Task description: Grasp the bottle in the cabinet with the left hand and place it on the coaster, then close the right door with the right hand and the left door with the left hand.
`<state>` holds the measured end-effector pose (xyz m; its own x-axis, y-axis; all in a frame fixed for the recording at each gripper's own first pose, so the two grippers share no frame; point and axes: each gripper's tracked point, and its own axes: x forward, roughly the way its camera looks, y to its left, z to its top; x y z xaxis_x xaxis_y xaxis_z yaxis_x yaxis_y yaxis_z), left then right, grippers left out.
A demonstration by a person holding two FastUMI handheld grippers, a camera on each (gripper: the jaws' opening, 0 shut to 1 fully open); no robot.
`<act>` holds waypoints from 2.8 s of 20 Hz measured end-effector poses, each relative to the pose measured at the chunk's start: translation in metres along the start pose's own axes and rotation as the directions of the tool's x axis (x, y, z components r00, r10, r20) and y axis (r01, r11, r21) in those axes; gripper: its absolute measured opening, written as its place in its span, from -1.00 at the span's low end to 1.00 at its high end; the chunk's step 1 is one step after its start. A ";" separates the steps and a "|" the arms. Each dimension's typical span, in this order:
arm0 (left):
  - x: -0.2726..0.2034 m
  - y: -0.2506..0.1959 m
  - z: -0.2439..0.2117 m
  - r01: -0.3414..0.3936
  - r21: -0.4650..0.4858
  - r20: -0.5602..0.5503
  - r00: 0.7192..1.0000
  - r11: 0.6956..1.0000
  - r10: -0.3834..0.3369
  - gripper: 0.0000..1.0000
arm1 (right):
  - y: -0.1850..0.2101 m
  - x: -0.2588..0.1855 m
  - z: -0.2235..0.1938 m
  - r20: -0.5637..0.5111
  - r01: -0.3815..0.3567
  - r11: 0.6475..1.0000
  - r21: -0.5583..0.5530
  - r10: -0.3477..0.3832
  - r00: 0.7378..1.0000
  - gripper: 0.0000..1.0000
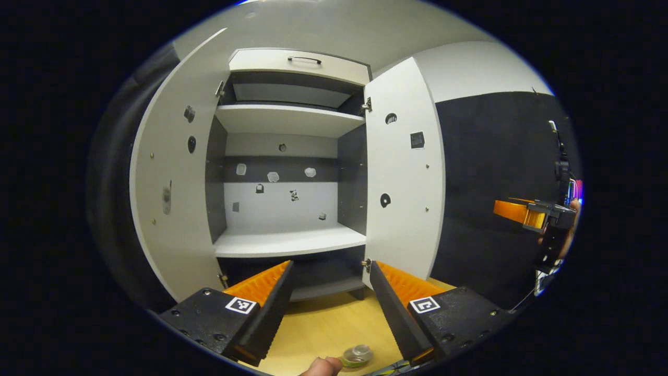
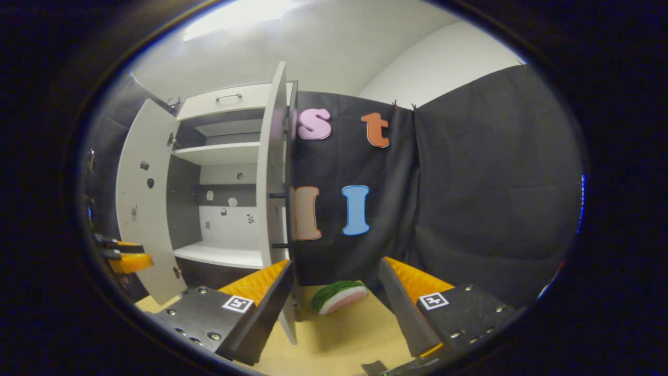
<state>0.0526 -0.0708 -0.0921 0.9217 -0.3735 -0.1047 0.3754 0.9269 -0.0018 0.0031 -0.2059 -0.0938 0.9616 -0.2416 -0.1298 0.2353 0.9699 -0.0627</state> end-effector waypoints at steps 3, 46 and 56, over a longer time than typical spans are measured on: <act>-0.011 0.017 0.029 -0.018 0.001 0.014 1.000 1.000 0.018 0.83 | -0.022 0.025 0.000 -0.012 0.017 1.000 -0.003 -0.017 1.000 0.94; -0.112 0.147 0.045 -0.195 -0.105 0.046 0.979 0.975 0.201 0.89 | 0.150 0.154 0.046 -0.009 -0.299 0.953 0.058 0.300 0.954 0.85; -0.120 0.152 0.038 -0.225 -0.103 0.056 0.971 0.969 0.232 0.89 | 0.196 0.157 0.041 -0.035 -0.310 0.942 0.125 0.316 0.948 0.85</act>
<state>0.0023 0.1134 -0.0421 0.9876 -0.1501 -0.0462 0.1461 0.9859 -0.0811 0.2061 -0.0524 -0.0860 0.9811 0.0767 -0.1779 -0.0585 0.9927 0.1053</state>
